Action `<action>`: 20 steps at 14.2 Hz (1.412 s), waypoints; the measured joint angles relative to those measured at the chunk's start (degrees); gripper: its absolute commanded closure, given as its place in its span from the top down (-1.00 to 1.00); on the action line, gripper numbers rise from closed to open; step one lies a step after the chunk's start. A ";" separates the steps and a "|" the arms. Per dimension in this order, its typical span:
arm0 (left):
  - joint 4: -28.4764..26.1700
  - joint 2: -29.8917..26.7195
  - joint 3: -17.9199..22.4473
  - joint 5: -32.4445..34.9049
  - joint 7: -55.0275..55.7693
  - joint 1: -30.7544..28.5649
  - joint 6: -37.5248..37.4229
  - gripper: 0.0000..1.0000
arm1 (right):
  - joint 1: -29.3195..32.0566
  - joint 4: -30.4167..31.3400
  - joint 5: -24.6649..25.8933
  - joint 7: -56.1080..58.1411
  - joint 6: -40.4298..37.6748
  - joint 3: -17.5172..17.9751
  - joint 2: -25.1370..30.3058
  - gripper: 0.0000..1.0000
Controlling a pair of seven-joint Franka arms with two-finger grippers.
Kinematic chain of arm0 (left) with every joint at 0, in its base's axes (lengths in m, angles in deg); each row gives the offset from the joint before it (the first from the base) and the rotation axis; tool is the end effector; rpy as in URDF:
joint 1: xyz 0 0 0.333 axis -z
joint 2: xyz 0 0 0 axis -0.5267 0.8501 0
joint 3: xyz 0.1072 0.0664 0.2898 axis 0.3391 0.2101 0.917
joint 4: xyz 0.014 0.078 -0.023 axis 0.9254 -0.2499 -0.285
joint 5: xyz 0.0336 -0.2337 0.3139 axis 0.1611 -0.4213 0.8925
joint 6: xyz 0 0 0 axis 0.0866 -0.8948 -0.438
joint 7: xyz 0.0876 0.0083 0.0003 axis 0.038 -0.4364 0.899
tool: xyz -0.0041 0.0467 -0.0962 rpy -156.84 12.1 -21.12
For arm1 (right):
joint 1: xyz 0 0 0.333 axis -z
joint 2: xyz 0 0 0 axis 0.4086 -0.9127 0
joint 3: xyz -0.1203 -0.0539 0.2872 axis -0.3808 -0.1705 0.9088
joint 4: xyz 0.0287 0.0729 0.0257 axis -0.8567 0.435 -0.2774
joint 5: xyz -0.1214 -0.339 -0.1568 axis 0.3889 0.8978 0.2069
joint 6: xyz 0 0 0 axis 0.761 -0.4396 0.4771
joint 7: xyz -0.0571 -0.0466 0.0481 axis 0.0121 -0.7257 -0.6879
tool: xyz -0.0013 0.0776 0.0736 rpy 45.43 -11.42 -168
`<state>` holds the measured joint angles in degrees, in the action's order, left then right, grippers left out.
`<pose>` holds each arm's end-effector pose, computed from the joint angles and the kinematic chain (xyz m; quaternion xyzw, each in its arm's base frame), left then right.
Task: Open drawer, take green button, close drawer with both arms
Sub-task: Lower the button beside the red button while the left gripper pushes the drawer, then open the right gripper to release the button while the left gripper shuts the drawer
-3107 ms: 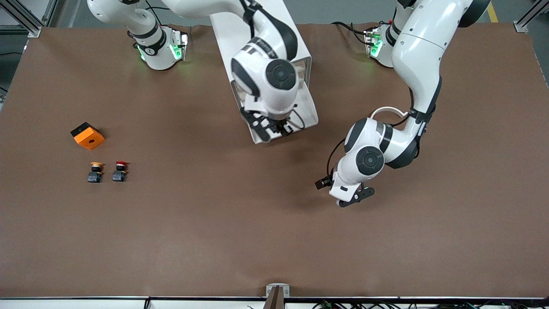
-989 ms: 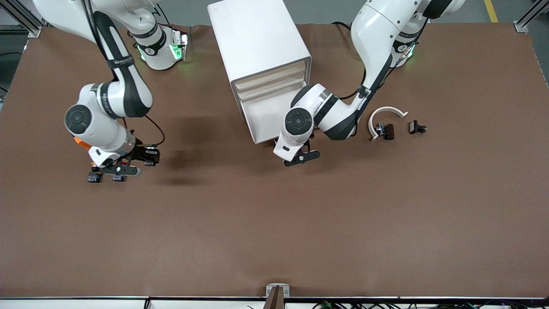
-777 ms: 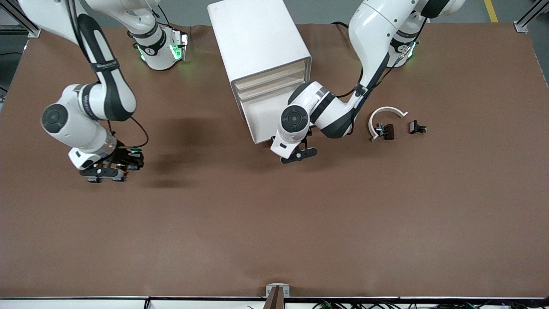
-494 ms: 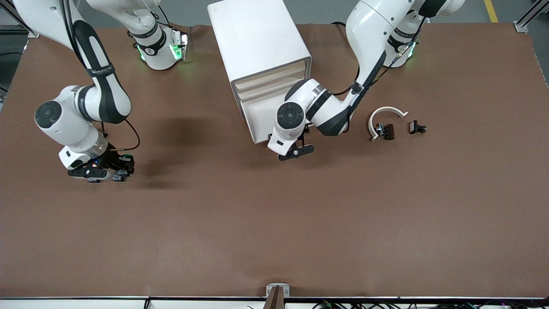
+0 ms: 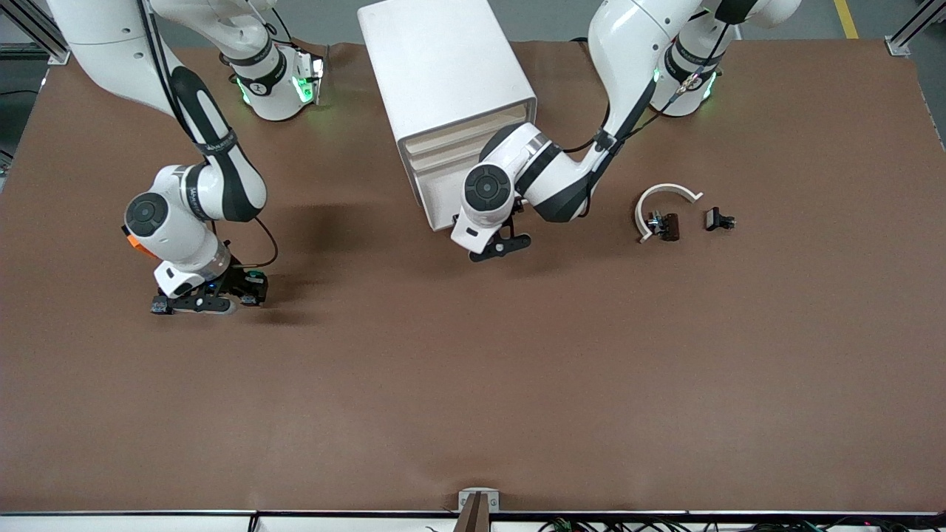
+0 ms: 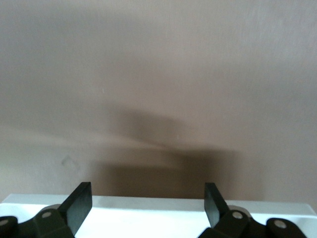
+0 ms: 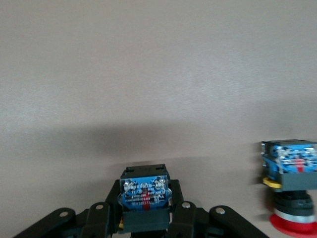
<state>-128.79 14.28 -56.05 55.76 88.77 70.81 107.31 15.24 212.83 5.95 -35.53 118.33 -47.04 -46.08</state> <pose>0.4413 -0.5080 0.2419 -0.9757 -0.1392 0.1676 0.0228 0.5489 0.0283 0.2052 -0.9979 0.0397 -0.0488 0.0121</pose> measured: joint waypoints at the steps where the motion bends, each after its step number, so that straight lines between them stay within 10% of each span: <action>1: -0.10 0.00 -0.07 -0.81 0.00 0.38 -0.67 1.00 | -0.04 0.00 0.00 0.00 0.64 -0.01 -0.53 -1.00; 14: -3.18 0.37 -0.40 -15.41 0.07 1.35 -3.94 1.00 | 0.76 -0.10 0.00 0.08 1.84 -0.53 -2.51 -1.00; 15: -3.24 0.65 -0.39 -16.72 0.07 1.02 -4.06 1.00 | 0.78 -0.10 0.00 0.08 1.84 -0.53 -2.53 -0.73; 16: -3.24 0.96 -0.39 -17.54 0.05 0.71 -4.17 1.00 | 0.83 -0.10 0.00 0.08 1.83 -0.54 -2.55 0.98; 20: -3.24 1.18 -0.40 -18.17 -0.06 -0.18 -4.28 1.00 | 0.95 -0.54 0.00 0.05 1.65 -0.58 -2.60 1.00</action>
<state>-132.03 15.46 -56.45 37.60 88.71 70.63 103.02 16.19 212.29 5.95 -35.48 119.97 -47.62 -48.68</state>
